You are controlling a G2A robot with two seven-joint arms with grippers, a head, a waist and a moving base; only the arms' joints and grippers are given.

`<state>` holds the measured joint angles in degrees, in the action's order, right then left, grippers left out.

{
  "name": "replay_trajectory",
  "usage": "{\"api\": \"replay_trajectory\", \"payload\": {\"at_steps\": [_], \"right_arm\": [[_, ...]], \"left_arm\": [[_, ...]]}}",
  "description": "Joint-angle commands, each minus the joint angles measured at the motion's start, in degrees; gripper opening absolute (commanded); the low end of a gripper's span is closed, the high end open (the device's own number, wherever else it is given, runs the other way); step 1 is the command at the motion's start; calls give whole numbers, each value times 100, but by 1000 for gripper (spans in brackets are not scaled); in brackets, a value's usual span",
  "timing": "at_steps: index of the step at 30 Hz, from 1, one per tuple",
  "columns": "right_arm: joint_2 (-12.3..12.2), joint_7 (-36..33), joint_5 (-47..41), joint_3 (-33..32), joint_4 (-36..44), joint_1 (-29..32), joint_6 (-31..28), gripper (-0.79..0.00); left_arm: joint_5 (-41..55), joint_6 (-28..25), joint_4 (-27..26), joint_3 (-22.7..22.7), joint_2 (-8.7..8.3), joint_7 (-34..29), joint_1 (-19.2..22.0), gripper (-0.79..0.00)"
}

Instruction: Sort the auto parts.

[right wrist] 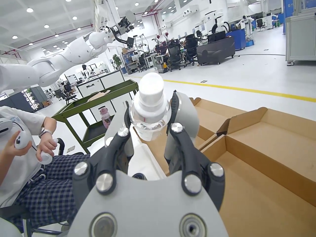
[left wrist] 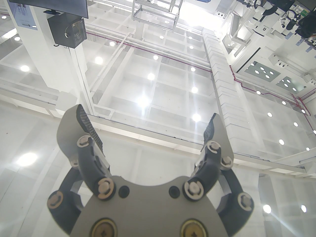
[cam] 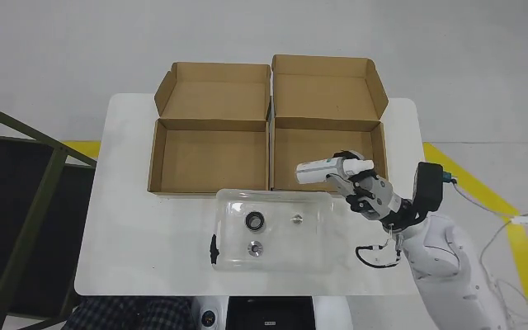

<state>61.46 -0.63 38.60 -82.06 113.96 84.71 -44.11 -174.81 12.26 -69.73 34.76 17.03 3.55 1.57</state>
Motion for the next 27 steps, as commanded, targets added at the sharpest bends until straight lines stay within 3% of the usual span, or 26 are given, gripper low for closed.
{"api": "replay_trajectory", "payload": {"at_steps": [1, 27], "right_arm": [[5, -16, 58, 21, -12, -14, 23, -785], [43, -453, 1960, 303, 12, -65, 900, -785]], "left_arm": [[0, 0, 0, 0, 0, 0, 0, 0], [0, 0, 0, 0, 0, 0, 0, 0]]}}
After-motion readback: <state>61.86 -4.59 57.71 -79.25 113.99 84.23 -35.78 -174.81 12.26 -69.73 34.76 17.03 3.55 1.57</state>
